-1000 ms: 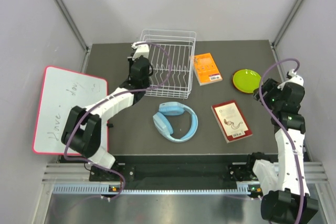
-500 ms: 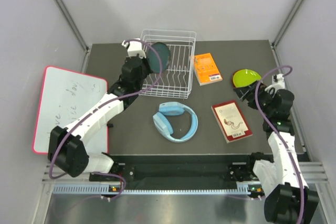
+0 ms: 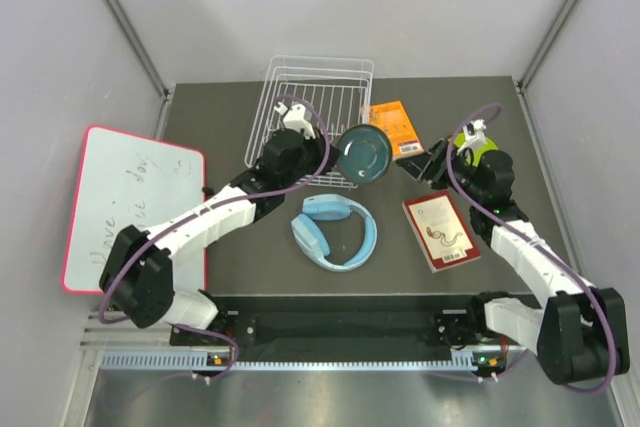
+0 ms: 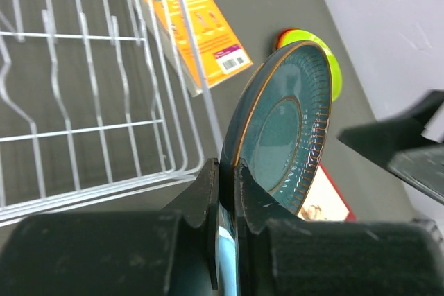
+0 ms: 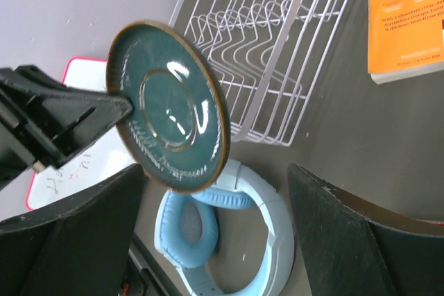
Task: Unload the plates from the dish rack
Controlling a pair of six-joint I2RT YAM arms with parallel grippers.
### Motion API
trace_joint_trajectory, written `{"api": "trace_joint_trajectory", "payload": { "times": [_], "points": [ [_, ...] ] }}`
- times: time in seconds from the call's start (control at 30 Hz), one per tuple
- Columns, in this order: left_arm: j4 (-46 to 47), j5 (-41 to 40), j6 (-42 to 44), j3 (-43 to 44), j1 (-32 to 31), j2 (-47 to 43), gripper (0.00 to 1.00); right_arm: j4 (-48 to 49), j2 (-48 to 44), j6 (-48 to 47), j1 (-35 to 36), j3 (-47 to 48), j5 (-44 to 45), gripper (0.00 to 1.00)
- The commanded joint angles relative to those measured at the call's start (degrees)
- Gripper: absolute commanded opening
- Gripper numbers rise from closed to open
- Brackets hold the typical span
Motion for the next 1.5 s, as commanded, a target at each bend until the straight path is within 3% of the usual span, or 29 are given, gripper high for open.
{"api": "trace_joint_trajectory", "payload": {
  "times": [0.0,0.3,0.4,0.5,0.53,0.57,0.63,0.67,0.7,0.77,0.93,1.1,1.2,1.33,1.47],
  "points": [
    [12.0,2.9,-4.7,1.2,-0.8,0.0,0.00,6.9,5.6,0.8,1.2,4.9,0.3,0.84],
    [16.3,7.0,-6.5,0.4,-1.6,1.7,0.00,14.2,12.0,2.6,2.5,5.2,-2.3,0.78],
    [18.0,8.3,-7.6,-0.1,-1.6,2.5,0.00,18.4,13.4,3.8,2.6,5.1,-5.3,0.61],
    [19.3,8.9,-8.5,-0.8,-1.7,3.6,0.00,21.6,14.2,5.4,2.5,4.4,-7.6,0.29],
    [19.5,8.8,-8.6,-0.9,-1.8,3.7,0.00,21.6,14.1,5.5,2.4,4.2,-7.3,0.06],
    [19.9,8.8,-8.7,-1.5,-1.8,3.7,0.00,21.6,13.4,5.4,2.4,3.9,-6.9,0.00],
    [19.5,8.5,-7.9,-1.7,-1.8,3.6,0.05,19.2,11.9,3.6,1.8,3.2,-5.0,0.00],
    [19.2,8.4,-7.0,-1.7,-1.7,3.4,0.19,17.5,10.0,2.8,1.4,3.1,-3.9,0.00],
    [18.8,7.9,-6.3,-1.6,-1.8,3.3,0.43,14.8,9.1,1.9,0.7,3.3,-2.6,0.00],
    [16.2,6.6,-3.7,-1.4,-1.7,2.7,0.72,9.2,5.7,0.1,-2.2,3.2,0.1,0.00],
    [10.9,-3.7,4.2,-2.5,-1.7,-0.7,0.99,-2.8,1.1,-3.1,-17.3,4.6,2.6,0.00],
    [9.0,-12.3,11.1,-6.1,-1.7,-5.2,0.99,-11.8,4.7,-9.2,-28.7,9.7,7.8,0.00],
    [10.1,-19.0,14.9,-9.4,-1.7,-7.4,0.99,-14.8,8.8,-12.6,-29.5,13.1,14.1,0.00],
    [11.6,-26.6,19.2,-12.0,-1.6,-8.4,0.99,-14.4,16.9,-13.5,-31.0,16.7,15.1,0.00],
    [10.9,-29.2,20.1,-12.7,-1.6,-8.4,0.99,-13.6,23.2,-14.1,-32.0,20.9,14.9,0.00]
  ]
}}
